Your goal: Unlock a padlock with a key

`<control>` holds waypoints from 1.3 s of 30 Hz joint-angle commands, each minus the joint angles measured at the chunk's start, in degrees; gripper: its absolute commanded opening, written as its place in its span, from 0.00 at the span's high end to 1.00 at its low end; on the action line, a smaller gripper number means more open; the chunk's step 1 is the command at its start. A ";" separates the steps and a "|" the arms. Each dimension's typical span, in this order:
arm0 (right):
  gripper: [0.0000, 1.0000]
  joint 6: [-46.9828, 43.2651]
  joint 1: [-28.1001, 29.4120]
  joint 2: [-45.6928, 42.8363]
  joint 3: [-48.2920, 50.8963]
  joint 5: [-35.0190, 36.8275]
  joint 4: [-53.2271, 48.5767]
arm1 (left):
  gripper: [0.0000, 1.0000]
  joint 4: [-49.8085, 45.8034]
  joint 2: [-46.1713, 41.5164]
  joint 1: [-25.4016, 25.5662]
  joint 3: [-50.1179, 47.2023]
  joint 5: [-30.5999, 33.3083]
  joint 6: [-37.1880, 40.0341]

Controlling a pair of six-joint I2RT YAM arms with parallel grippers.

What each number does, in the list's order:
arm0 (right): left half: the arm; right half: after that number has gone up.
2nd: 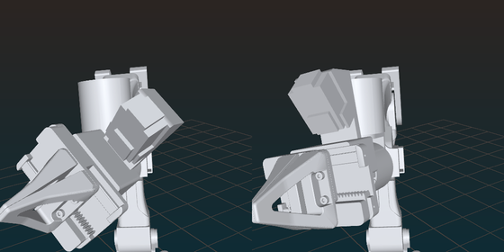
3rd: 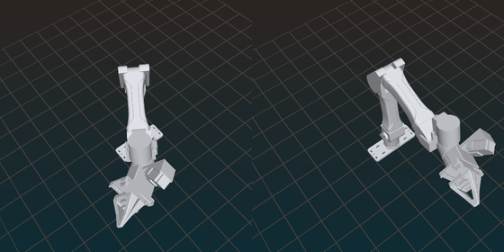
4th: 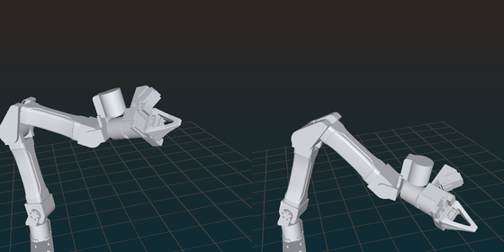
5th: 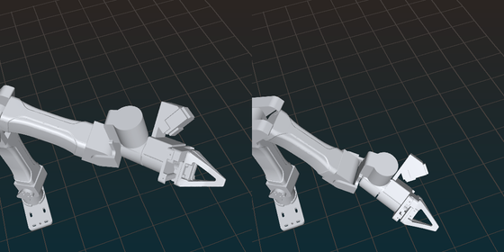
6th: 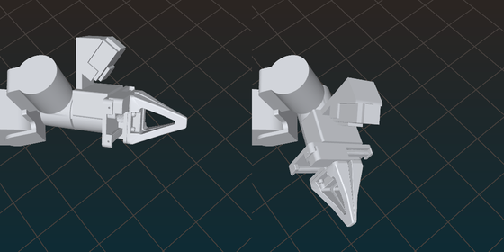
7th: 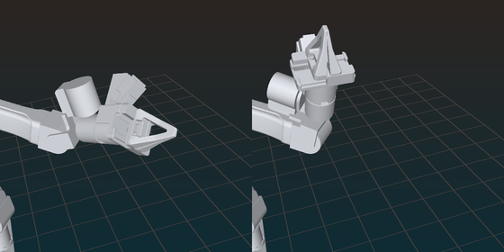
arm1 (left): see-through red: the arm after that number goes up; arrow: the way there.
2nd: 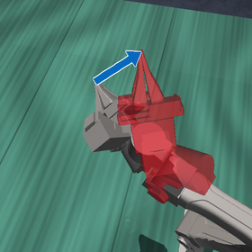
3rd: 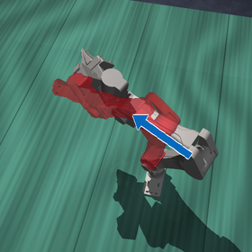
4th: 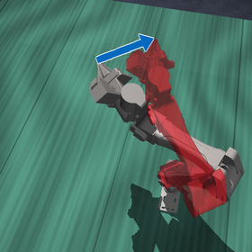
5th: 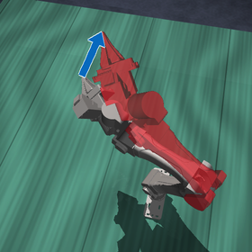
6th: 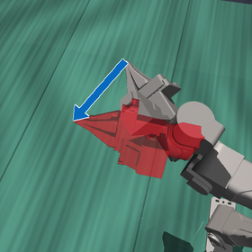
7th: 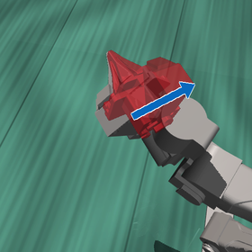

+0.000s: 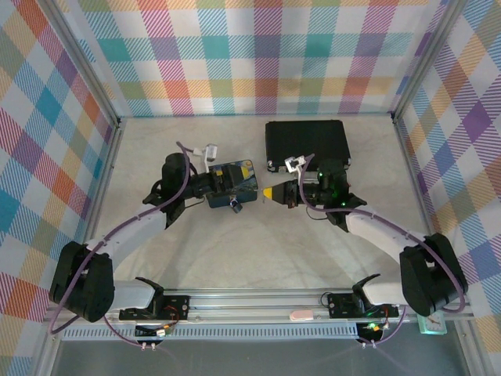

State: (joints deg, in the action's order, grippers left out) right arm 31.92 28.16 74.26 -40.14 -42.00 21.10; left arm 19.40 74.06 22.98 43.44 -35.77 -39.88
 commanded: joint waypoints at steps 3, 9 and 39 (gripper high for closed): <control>1.00 -8.15 2.97 -3.19 1.27 14.50 -4.50 | 0.09 -0.71 -2.40 0.09 -7.48 17.89 -8.60; 1.00 -6.98 3.88 -2.74 2.32 23.51 -5.10 | 0.12 -12.14 -5.79 7.51 -11.31 37.05 -7.12; 1.00 -2.44 3.83 -1.75 3.31 28.39 -7.93 | 0.45 -12.39 26.49 22.36 2.61 66.21 -11.93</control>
State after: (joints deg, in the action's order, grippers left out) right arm 29.95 31.59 72.38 -36.95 -12.62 12.14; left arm 8.91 98.28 45.41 44.14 21.93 -50.41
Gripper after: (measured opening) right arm 0.060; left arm 0.548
